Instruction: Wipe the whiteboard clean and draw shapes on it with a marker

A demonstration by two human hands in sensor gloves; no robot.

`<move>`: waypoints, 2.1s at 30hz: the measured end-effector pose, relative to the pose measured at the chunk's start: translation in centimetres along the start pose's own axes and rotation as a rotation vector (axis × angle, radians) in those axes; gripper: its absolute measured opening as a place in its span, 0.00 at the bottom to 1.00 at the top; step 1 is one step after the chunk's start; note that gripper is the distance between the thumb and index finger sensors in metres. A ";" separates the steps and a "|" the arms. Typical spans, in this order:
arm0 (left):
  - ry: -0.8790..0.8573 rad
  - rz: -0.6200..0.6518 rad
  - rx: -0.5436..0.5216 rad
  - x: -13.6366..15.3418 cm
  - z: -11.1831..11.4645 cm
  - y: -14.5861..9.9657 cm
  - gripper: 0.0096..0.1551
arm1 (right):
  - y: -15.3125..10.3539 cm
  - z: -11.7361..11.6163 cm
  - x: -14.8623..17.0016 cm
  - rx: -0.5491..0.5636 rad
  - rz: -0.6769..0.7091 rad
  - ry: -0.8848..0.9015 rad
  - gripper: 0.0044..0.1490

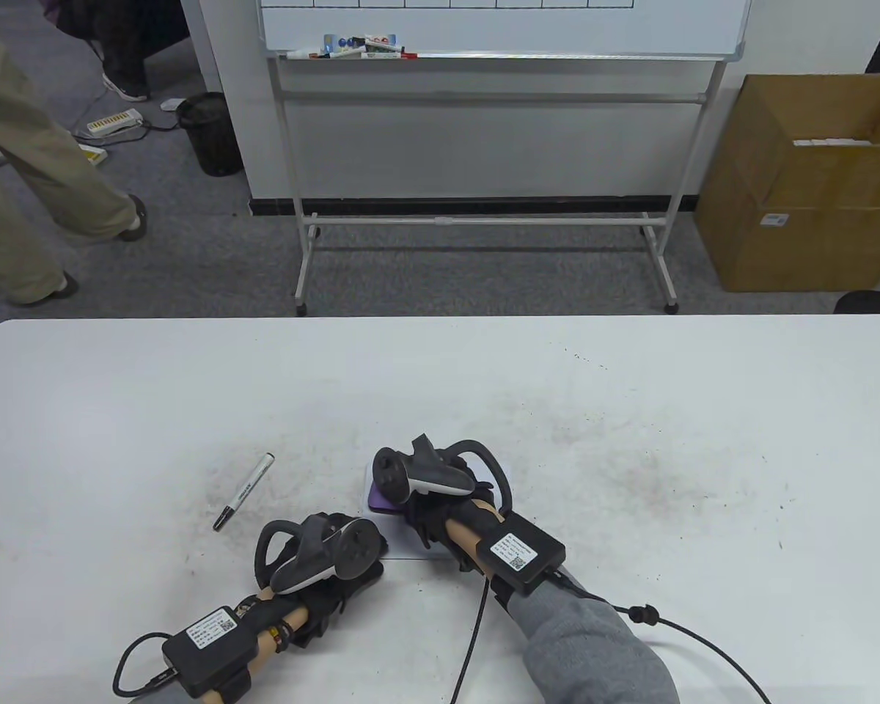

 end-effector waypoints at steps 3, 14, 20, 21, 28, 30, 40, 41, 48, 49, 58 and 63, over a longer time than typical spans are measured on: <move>0.026 -0.002 -0.006 -0.2 -0.1 0.2 0.23 | 0.0 0.0 0.0 0.000 0.005 -0.010 0.42; 0.064 -0.028 -0.001 -0.4 -0.4 0.9 0.19 | -2.3 0.0 3.6 0.006 -0.018 -0.092 0.42; 0.061 -0.024 0.000 -0.4 -0.4 0.8 0.19 | -5.4 -0.2 8.9 -0.008 -0.103 -0.112 0.42; 0.059 -0.024 0.000 -0.4 -0.4 0.8 0.19 | -6.2 -0.1 10.1 -0.013 -0.123 -0.121 0.42; 0.054 -0.019 -0.001 -0.4 -0.3 0.8 0.19 | -8.2 -0.2 12.8 -0.027 -0.173 -0.136 0.42; 0.052 -0.019 -0.001 -0.4 -0.2 0.8 0.19 | -8.2 -0.2 12.7 -0.028 -0.174 -0.147 0.43; -0.125 0.062 0.196 0.6 -0.4 0.9 0.34 | -10.0 2.7 18.1 0.178 -0.401 0.201 0.51; -0.139 0.062 0.194 0.8 -0.5 0.8 0.35 | -10.0 2.6 18.8 0.188 -0.437 0.220 0.51; -0.131 0.054 0.199 2.0 -1.6 -1.1 0.38 | -8.2 1.4 21.1 0.213 -0.547 0.236 0.51; -0.137 0.057 0.205 2.2 -1.7 -1.6 0.39 | -7.7 1.2 21.4 0.209 -0.561 0.242 0.50; -0.173 0.042 0.240 3.8 -0.7 -5.1 0.40 | -5.3 1.2 21.3 0.202 -0.563 0.154 0.51; -0.212 0.030 0.237 4.3 -0.1 -5.0 0.41 | -4.7 0.6 21.6 0.166 -0.574 0.170 0.51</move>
Point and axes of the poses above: the tracker on the back of each hand, its own x axis roughly to the little-finger side, its own y axis roughly from the wrist to the fingertips, z = x × y, the point moved 2 cm from there along y, roughly from the wrist to the fingertips, and after that the axes turned 9 degrees about y, right-handed, at the moved point
